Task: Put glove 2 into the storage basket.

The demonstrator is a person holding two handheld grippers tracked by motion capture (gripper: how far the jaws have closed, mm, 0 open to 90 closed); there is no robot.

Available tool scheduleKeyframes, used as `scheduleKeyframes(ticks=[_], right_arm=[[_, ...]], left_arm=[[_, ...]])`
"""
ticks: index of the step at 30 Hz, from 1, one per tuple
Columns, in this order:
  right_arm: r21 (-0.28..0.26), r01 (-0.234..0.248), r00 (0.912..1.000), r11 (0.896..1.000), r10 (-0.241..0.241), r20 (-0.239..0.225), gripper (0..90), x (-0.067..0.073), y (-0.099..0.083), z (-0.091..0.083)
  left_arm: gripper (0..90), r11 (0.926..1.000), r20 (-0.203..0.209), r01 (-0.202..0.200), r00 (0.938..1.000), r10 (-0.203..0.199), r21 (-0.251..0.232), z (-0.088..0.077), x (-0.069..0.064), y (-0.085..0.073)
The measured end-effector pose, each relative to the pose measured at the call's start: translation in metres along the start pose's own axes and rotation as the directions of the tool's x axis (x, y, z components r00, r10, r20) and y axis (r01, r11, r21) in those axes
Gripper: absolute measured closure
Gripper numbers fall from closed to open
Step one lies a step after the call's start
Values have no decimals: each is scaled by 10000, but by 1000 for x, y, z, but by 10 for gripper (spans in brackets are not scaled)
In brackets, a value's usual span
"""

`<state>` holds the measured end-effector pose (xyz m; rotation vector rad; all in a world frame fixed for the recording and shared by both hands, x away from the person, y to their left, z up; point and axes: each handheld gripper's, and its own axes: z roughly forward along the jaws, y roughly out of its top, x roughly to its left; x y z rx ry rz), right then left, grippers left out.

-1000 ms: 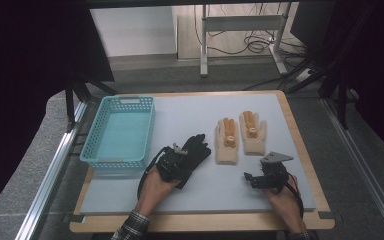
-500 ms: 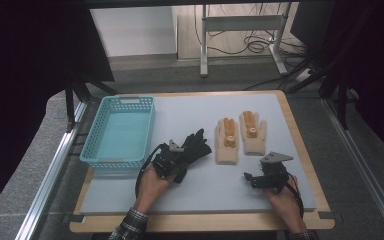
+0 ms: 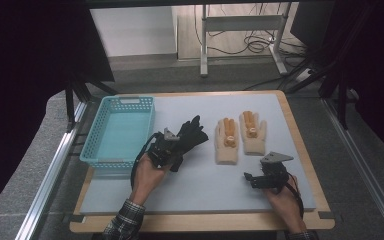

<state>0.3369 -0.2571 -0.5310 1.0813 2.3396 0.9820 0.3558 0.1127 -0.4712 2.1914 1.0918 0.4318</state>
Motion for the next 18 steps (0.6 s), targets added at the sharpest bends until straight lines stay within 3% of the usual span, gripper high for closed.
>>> scheduleKeyframes(ticks=[4,10,18], right_arm=[[-5,-13,10000,10000,13,-1,155,0,0,0],[-5,-15,10000,10000,15,0,155,0,0,0],[2,-19,10000,10000,19,-4,155,0,0,0]], left_arm=[[671,9995,-132,271,9995,-273,-145,-10,11,9],[670,9989,-418,323,9986,-337,-345,-26,22,18],[670,9940,-1178,874,9885,-947,-650,-51,56,21]])
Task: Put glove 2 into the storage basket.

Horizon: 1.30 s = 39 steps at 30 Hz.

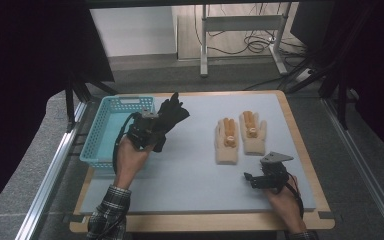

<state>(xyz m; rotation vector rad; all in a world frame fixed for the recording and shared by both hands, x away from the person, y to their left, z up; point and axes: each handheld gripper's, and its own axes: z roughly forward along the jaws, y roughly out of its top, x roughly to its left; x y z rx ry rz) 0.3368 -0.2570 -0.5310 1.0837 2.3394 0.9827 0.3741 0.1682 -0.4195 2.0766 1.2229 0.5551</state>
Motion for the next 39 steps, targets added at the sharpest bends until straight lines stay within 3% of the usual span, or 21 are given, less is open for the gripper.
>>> scheduleKeyframes(ticks=[3,10,12,13,14,15,17,19,24,25,26,27,28,31,32,33,36,37,39], right_arm=[[-5,6,10000,10000,-6,2,155,0,0,0],[-9,4,10000,10000,-4,-3,155,0,0,0],[-8,5,10000,10000,-5,-2,155,0,0,0],[-9,-2,10000,10000,2,-3,155,0,0,0],[-9,-2,10000,10000,2,-3,155,0,0,0],[-8,1,10000,10000,-1,-5,155,0,0,0],[-6,0,10000,10000,0,-5,155,0,0,0],[-6,0,10000,10000,0,-4,155,0,0,0],[-12,-7,10000,10000,7,-3,155,0,0,0],[-13,-5,10000,10000,5,-3,155,0,0,0],[-10,0,10000,10000,0,-3,155,0,0,0],[-11,0,10000,10000,0,-4,155,0,0,0],[-10,0,10000,10000,0,-3,155,0,0,0],[-12,-5,10000,10000,5,-4,155,0,0,0],[-13,-8,10000,10000,8,-4,155,0,0,0],[-14,-7,10000,10000,7,-3,155,0,0,0],[-7,6,10000,10000,-6,-8,155,0,0,0],[-8,9,10000,10000,-9,-9,155,0,0,0],[-8,9,10000,10000,-9,-9,155,0,0,0]], left_arm=[[670,9998,-177,196,9996,-197,-43,-3,9,-1],[668,9955,-915,931,9916,-911,172,-8,48,-11],[666,9948,-1010,992,9902,-965,223,-8,51,-13],[665,9920,-1260,1205,9854,-1148,382,-7,63,-18],[664,9920,-1260,1205,9854,-1148,382,-7,63,-18],[663,9881,-1435,1433,9805,-1340,563,-6,75,-24],[661,9856,-1568,1561,9770,-1444,656,-6,81,-26],[659,9756,-1857,1986,9662,-1788,940,-4,98,-34],[657,9505,-2353,2710,9439,-2315,1521,3,124,-45],[656,9466,-2440,2771,9413,-2332,1645,5,127,-46],[655,9380,-2581,2923,9357,-2404,1862,8,132,-48],[653,9380,-2581,2923,9357,-2404,1862,8,132,-48],[651,9254,-2749,3072,9303,-2429,2218,14,138,-50],[646,9091,-3004,3193,9241,-2362,2675,21,145,-51],[644,9091,-3004,3193,9241,-2362,2675,21,145,-51],[642,9020,-3053,3228,9232,-2333,2868,26,149,-52],[634,8957,-3073,3267,9226,-2331,3017,30,152,-53],[630,8887,-3064,3311,9226,-2343,3172,34,155,-54],[624,8833,-3089,3321,9226,-2311,3309,38,156,-55]])
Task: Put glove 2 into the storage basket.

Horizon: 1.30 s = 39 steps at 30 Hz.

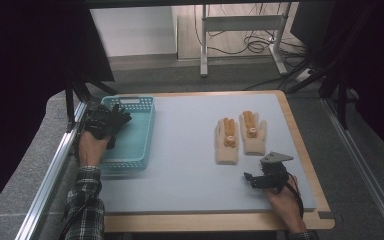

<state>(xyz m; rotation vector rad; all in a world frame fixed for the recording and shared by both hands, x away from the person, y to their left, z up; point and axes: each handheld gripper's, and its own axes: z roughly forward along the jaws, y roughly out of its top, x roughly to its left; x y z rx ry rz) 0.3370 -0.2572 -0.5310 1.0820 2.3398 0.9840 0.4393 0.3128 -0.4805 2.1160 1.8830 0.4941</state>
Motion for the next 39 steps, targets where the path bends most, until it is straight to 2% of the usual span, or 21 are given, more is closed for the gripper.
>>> scheduleKeyframes(ticks=[1,4,7,8,11,13,15,17,20,23,26,30,33,35,37,39], right_arm=[[1,-3,10000,10000,3,1,155,0,0,0],[0,-3,10000,10000,3,0,155,0,0,0],[-1,-1,10000,10000,1,1,155,0,0,0],[0,-1,10000,10000,1,1,155,0,0,0],[-2,0,10000,10000,0,0,155,0,0,0],[-2,0,10000,10000,0,0,155,0,0,0],[-1,-2,10000,10000,2,1,155,0,0,0],[0,-1,10000,10000,1,1,155,0,0,0],[1,0,10000,10000,0,3,155,0,0,0],[2,5,10000,10000,-5,4,155,0,0,0],[3,4,10000,10000,-4,5,155,0,0,0],[3,4,10000,10000,-4,6,155,0,0,0],[3,9,10000,10000,-9,8,155,0,0,0],[4,5,10000,10000,-5,6,155,0,0,0],[3,3,10000,10000,-3,6,155,0,0,0],[3,6,10000,10000,-6,7,155,0,0,0]], left_arm=[[619,10000,0,0,10000,0,0,0,0,0],[606,9985,-281,-211,9993,226,509,12,-1,2],[579,9978,-484,-242,9985,272,616,17,1,2],[555,9978,-484,-242,9985,272,616,17,1,2],[411,9969,-621,-603,9960,634,508,18,3,1],[321,9968,-267,-702,9971,713,386,16,3,0],[212,9952,19,-953,9954,953,238,12,2,0],[123,9934,66,-1113,9938,1112,263,9,1,-2],[69,9941,470,-1086,9930,1081,70,-3,4,-4],[46,9956,928,-852,9917,885,-385,-14,6,-7],[31,9940,1272,-748,9883,846,-795,-22,5,-8],[23,9875,1572,-825,9821,1035,-1345,-30,-6,-9],[18,9793,1745,-1121,9744,1416,-1687,-33,-19,-9],[17,9764,1749,-1214,9726,1529,-1785,-34,-23,-8],[12,9659,1857,-1506,9639,1908,-2106,-38,-33,-6],[7,9576,2029,-1615,9560,2118,-2385,-42,-42,-5]])
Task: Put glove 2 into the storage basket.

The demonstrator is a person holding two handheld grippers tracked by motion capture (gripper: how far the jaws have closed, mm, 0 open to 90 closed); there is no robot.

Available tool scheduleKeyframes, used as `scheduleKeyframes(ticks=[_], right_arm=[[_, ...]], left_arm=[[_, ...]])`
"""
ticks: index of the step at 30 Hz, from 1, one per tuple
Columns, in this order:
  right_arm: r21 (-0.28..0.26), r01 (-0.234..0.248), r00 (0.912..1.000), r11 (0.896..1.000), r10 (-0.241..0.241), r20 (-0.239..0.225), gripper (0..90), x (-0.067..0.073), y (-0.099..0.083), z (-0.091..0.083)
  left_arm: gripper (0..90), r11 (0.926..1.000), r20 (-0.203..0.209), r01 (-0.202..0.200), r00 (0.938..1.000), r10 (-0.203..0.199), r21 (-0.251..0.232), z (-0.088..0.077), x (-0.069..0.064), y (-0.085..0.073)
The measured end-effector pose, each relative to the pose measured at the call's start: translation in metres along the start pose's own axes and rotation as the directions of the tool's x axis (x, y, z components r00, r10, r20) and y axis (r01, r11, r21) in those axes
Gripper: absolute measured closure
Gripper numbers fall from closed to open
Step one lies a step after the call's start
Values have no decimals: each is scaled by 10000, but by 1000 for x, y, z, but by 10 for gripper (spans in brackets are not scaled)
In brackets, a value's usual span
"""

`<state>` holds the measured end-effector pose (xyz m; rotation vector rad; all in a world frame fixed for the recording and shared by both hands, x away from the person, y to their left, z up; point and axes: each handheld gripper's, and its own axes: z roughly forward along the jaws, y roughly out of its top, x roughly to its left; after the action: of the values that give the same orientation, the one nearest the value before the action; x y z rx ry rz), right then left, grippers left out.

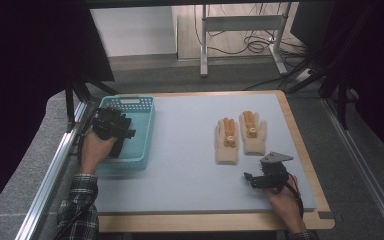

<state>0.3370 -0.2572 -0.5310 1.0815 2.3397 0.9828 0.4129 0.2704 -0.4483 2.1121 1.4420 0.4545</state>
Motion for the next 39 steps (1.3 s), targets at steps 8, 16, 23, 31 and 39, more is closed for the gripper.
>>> scheduleKeyframes(ticks=[8,16,23,31,39], right_arm=[[1,-20,10000,10000,20,1,155,0,0,0],[-5,-10,10000,10000,10,4,155,0,0,0],[1,-22,10000,10000,22,4,155,0,0,0],[-7,-3,10000,10000,3,8,155,0,0,0],[-8,-9,10000,10000,9,11,155,0,0,0]], left_arm=[[1,9934,512,-946,9939,980,-651,-3,-38,8],[0,9838,984,-1424,9833,1533,-1093,-3,-68,8],[0,9690,1435,-1926,9660,2149,-1545,-3,-101,3],[10,9606,2132,-1982,9474,2387,-1946,-1,-134,-11],[11,9517,2260,-2449,9319,2838,-1852,14,-163,-37]])
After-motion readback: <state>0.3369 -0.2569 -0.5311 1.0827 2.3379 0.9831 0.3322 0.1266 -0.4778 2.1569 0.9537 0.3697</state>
